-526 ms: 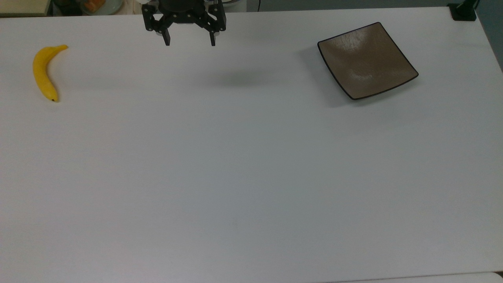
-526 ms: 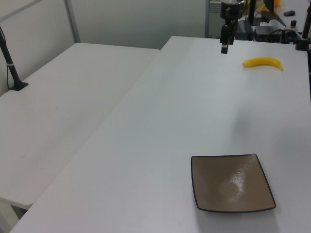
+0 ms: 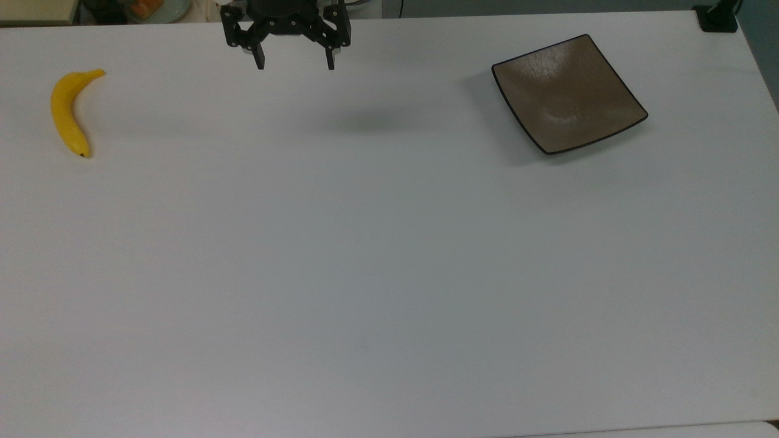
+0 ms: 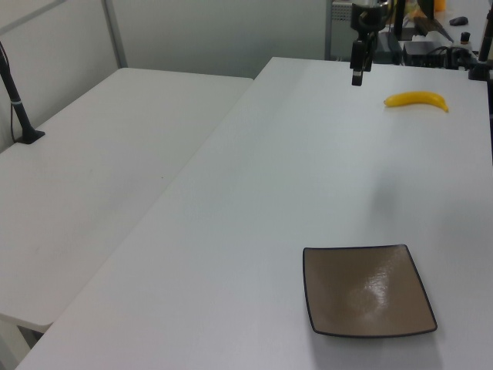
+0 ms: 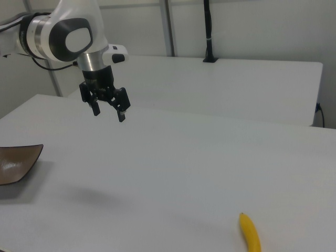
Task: Bananas placed on a ceramic plate
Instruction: 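Move the open gripper over the yellow banana and lower it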
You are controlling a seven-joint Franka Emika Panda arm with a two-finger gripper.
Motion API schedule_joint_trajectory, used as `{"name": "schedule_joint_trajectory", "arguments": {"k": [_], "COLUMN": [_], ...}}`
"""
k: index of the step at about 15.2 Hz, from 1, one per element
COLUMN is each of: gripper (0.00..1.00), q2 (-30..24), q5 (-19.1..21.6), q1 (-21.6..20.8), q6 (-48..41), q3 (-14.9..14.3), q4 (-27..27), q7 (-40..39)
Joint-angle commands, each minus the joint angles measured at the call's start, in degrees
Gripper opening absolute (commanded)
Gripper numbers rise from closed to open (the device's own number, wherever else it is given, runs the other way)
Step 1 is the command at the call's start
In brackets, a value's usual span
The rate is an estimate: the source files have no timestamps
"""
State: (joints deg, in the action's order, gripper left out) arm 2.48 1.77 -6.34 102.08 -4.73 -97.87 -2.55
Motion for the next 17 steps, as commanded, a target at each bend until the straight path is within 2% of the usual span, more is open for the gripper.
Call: {"name": "schedule_joint_trajectory", "arguments": {"k": [1, 5, 8, 14, 17], "gripper": [1.0, 1.0, 1.0, 1.0, 1.0], "q2": [-1.69, -1.42, -0.63, 0.86, 1.39], "q5": [-0.18, -1.32, -5.97, -12.3, -12.58], "q1": [0.45, 2.12, 3.95, 5.45, 6.77], "q6": [0.67, 1.63, 1.98, 13.49, 15.34], "q3": [0.42, -0.19, -0.89, -9.49, -14.33], "q4": [-1.63, -1.63, -2.5, -9.7, -10.32], "q7": [-0.61, -2.01, -5.96, -16.67, -24.14]}}
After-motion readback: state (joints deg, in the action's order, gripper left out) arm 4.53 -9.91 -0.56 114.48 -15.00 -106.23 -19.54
